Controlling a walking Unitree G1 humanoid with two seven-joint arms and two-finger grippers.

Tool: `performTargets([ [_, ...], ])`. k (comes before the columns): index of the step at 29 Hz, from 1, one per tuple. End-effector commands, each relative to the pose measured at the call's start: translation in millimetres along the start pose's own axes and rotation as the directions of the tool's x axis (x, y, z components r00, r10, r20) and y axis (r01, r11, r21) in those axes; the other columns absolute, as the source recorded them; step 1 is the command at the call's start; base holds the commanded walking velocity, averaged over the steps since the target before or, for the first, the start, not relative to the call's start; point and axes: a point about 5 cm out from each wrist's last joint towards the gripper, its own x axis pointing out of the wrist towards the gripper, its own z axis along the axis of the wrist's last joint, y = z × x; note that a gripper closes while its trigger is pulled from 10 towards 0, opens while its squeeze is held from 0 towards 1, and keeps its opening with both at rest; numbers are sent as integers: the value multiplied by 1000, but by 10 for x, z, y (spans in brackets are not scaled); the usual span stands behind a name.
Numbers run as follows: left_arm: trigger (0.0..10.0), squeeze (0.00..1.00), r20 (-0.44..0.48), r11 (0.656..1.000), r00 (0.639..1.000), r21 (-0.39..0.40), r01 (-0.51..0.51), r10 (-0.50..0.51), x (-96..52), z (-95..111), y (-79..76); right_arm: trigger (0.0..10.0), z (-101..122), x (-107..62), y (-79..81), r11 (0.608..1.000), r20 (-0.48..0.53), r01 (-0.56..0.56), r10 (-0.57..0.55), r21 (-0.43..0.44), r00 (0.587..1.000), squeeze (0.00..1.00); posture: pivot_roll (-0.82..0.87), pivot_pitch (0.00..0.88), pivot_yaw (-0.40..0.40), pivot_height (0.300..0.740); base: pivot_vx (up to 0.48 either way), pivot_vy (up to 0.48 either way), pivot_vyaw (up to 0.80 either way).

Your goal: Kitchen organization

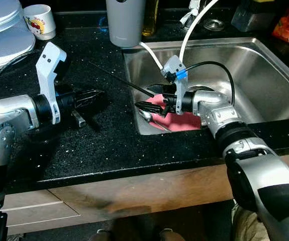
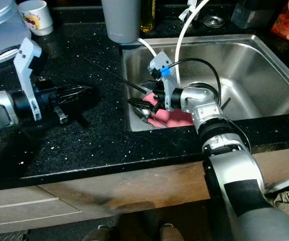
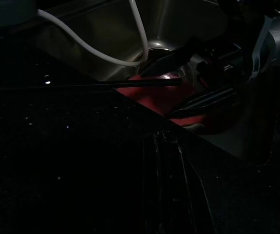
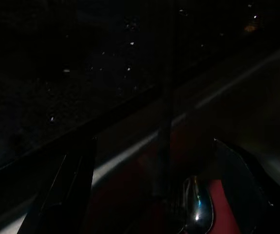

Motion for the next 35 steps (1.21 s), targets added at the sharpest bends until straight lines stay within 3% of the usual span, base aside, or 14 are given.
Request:
performTargets([
  [1, 10000, 0, -18, 1000, 1000, 6, 18, -18, -22, -11, -27, 10000, 35, 18, -7, 1000, -1, 9, -9, -18, 1000, 0, 40, 210, -51, 740, 0, 0, 0],
  [8, 10000, 0, -17, 1000, 1000, 6, 16, -16, -26, -13, -31, 10000, 49, 13, -33, 999, 19, 38, -38, -5, 999, 0, 41, 204, -52, 740, 0, 0, 0],
  [9, 10000, 0, -18, 1000, 1000, 6, 17, -17, -27, -15, -32, 9176, 49, 11, -37, 999, 20, 41, -41, -4, 999, 0, 41, 202, -51, 740, 0, 0, 0],
  [10, 10000, 0, -18, 1000, 1000, 6, 17, -17, -27, -15, -32, 9176, 49, 11, -37, 999, 20, 41, -41, -4, 999, 0, 41, 202, -51, 740, 0, 0, 0],
  [11, 10000, 0, -17, 1000, 1000, 6, 18, -18, -27, -16, -33, 0, 48, 7, -40, 999, 21, 43, -43, -3, 999, 0, 41, 200, -51, 740, 0, 0, 0],
  [28, 10000, 0, -18, 999, 999, 9, 39, -39, -8, -7, -54, 0, 10, -14, -48, 999, 21, 42, -42, 7, 999, 0, 47, 185, -40, 740, 0, 0, 0],
  [35, 10000, 0, -14, 999, 999, 13, 47, -46, 17, 16, -40, 0, -5, -99, -110, 994, 60, 88, -92, 57, 994, 0, 51, 182, -25, 740, 0, 0, 0],
])
